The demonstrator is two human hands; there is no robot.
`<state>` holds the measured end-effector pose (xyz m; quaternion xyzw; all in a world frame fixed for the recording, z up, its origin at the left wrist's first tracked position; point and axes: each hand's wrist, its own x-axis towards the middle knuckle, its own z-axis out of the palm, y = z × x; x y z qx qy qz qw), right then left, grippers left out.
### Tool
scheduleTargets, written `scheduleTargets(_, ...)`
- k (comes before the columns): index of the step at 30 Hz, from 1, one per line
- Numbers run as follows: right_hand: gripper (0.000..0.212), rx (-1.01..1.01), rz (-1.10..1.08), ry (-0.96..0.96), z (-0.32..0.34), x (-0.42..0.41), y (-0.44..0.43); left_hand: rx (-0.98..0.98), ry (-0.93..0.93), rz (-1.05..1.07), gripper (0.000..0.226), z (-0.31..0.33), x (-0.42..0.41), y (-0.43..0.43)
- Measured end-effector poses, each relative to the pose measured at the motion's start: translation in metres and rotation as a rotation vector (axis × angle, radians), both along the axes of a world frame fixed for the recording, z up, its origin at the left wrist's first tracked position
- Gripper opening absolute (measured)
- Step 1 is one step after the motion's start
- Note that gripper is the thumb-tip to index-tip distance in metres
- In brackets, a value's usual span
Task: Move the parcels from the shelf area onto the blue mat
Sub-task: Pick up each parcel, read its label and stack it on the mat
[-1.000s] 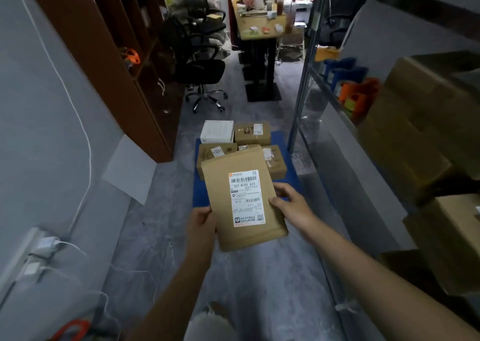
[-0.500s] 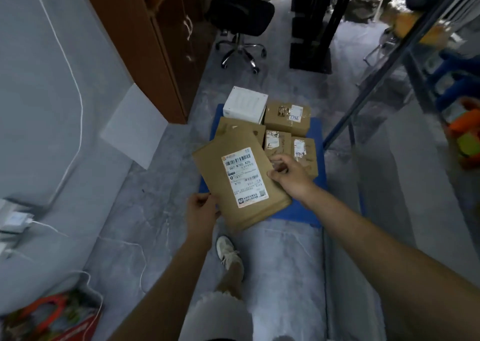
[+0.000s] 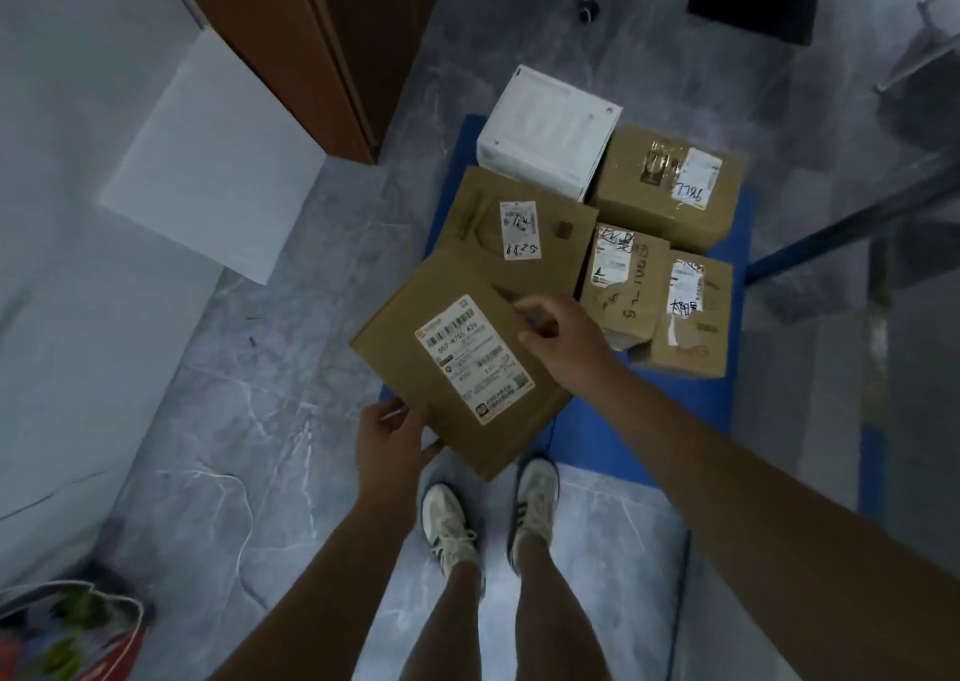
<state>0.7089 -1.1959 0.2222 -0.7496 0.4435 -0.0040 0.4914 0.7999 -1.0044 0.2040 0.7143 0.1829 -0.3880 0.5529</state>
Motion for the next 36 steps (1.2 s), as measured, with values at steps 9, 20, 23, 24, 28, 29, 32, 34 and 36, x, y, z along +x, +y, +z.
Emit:
scheduleTargets(9, 0.043, 0.047, 0.239, 0.176, -0.233, 0.028, -0.072, 0.138, 0.061, -0.177, 0.014, -0.219, 0.008, -0.054)
scheduleTargets(20, 0.063, -0.168, 0.408, 0.191, -0.346, 0.047, -0.090, 0.196, 0.185, 0.079, 0.019, -0.326, 0.004, -0.096)
scheduleTargets(23, 0.070, -0.249, 0.483, 0.154, -0.340, 0.044, -0.091, 0.130, 0.324, 0.100, 0.012, -0.322, -0.006, -0.109)
scheduleTargets(24, 0.073, -0.225, 0.487, 0.111, -0.334, 0.042, -0.090, 0.133, 0.370, 0.088, 0.014, -0.315, -0.005, -0.113)
scheduleTargets(28, 0.062, -0.004, 0.313, 0.021, -0.286, 0.028, -0.092, 0.229, 0.312, -0.326, 0.021, -0.263, 0.011, -0.135)
scheduleTargets(29, 0.058, 0.029, 0.274, 0.029, -0.268, 0.023, -0.095, 0.247, 0.208, -0.454, 0.020, -0.242, 0.018, -0.144)
scheduleTargets(32, 0.048, 0.019, 0.260, 0.059, -0.199, 0.010, -0.110, 0.254, -0.138, -0.745, 0.017, -0.164, 0.042, -0.174)
scheduleTargets(34, 0.047, -0.010, 0.305, 0.108, -0.141, -0.001, -0.126, 0.245, -0.284, -0.870, 0.017, -0.099, 0.055, -0.196)
scheduleTargets(36, 0.050, -0.044, 0.317, 0.153, -0.070, -0.013, -0.143, 0.188, -0.344, -0.913, 0.016, -0.023, 0.063, -0.218)
